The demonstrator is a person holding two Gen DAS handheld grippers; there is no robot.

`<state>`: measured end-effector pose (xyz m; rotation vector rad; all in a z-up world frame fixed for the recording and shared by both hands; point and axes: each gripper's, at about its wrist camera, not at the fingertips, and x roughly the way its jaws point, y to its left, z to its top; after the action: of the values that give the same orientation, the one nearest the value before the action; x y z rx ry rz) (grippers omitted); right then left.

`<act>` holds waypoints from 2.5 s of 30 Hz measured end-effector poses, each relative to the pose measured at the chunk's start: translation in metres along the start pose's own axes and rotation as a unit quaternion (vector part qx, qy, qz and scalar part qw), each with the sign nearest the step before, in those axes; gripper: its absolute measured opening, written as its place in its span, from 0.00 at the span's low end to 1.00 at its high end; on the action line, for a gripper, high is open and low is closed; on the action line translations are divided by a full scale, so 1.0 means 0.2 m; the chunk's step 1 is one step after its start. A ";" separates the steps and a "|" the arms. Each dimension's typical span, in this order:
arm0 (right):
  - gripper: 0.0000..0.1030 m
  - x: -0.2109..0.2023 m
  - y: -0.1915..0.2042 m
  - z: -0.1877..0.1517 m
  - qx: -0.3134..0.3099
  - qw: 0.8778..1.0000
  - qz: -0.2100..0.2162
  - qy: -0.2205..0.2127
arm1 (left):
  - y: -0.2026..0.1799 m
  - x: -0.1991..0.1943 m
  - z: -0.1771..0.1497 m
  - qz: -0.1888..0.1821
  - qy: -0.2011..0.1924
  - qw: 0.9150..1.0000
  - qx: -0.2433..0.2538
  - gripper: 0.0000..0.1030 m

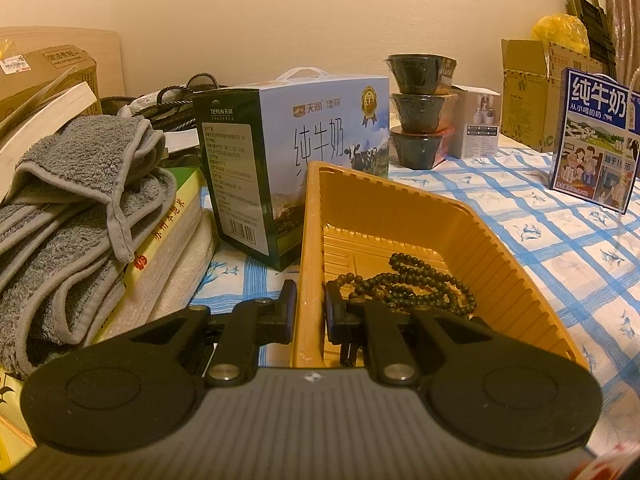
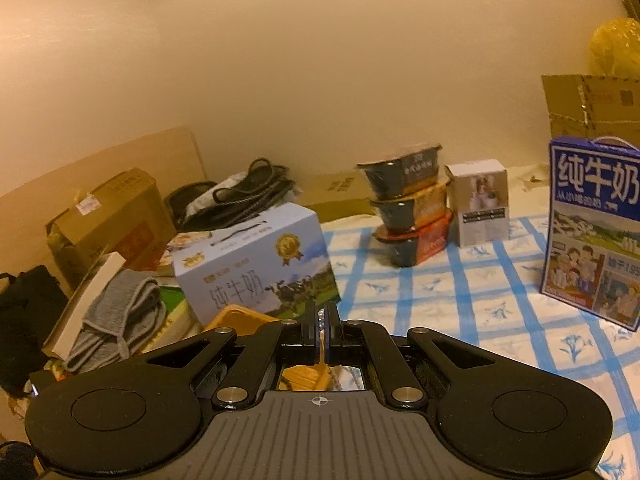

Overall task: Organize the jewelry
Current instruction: 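Lift the pearl necklace high with the right tool, then lower the pearl necklace into the orange tray and open the right tool, then withdraw the open right tool from the tray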

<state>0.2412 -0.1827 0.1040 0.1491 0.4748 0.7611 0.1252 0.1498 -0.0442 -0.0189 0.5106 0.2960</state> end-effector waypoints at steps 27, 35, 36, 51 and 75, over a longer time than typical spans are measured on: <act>0.02 0.33 0.29 0.08 -0.001 0.995 0.100 0.016 | 0.00 0.00 0.00 -0.002 0.000 1.000 -0.005 0.12; 0.02 0.69 0.32 -0.05 0.029 0.995 0.094 0.022 | 0.01 0.01 0.00 -0.003 0.002 1.000 -0.007 0.12; 0.02 0.73 0.32 -0.09 0.034 0.994 0.098 0.035 | 0.01 0.01 0.00 -0.003 0.002 1.000 -0.007 0.12; 0.15 0.87 0.30 -0.62 0.017 0.980 0.068 0.186 | 0.02 0.02 -0.01 -0.002 0.005 1.000 -0.009 0.13; 0.53 0.51 -0.09 -0.71 0.090 0.984 -0.041 0.149 | -0.01 0.18 -0.04 -0.007 0.032 0.999 -0.022 0.16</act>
<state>0.2510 -0.1302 -0.0629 0.1833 0.8304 0.6614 0.1508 0.1571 -0.0689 -0.0757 0.5669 0.2928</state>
